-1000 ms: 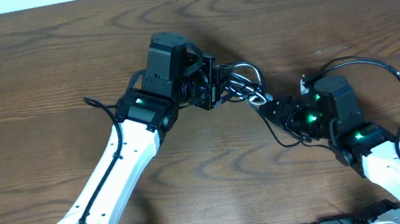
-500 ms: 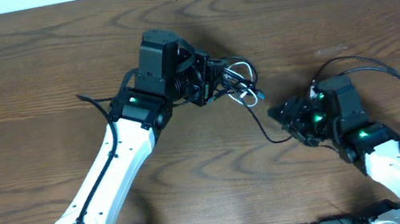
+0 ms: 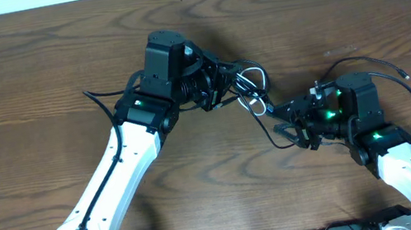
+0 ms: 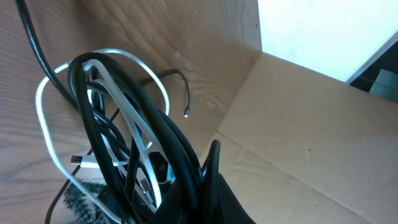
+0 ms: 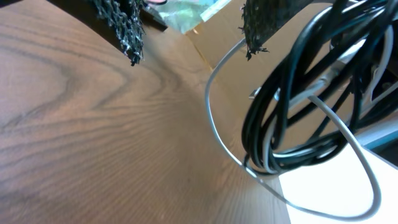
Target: Untangle cables
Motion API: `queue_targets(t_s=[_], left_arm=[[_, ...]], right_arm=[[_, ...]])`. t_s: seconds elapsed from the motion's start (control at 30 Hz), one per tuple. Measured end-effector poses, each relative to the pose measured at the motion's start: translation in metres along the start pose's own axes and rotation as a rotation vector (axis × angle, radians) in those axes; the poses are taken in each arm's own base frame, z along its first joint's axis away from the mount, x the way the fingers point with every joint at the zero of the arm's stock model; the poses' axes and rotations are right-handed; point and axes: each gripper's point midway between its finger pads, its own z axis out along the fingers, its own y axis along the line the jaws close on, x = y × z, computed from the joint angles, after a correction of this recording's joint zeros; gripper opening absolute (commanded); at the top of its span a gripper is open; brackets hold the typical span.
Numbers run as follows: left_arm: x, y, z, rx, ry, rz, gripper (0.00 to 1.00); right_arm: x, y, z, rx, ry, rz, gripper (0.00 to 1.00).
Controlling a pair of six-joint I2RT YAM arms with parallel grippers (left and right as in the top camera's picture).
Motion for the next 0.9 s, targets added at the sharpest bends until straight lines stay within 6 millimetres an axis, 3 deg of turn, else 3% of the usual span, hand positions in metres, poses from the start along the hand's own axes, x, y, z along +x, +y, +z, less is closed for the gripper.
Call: queue_targets(t_s=[0.23, 0.73, 0.9], left_arm=[[0.002, -0.003, 0.001, 0.011, 0.005, 0.011, 0.08], [0.013, -0.006, 0.004, 0.023, 0.039, 0.209, 0.08], [0.017, -0.018, 0.003, 0.074, 0.057, 0.261, 0.08]], right_arm=[[0.007, -0.001, 0.004, 0.010, 0.016, 0.042, 0.51], [-0.011, -0.004, 0.003, 0.023, -0.088, 0.074, 0.52], [-0.016, -0.005, 0.003, 0.025, -0.114, 0.088, 0.52]])
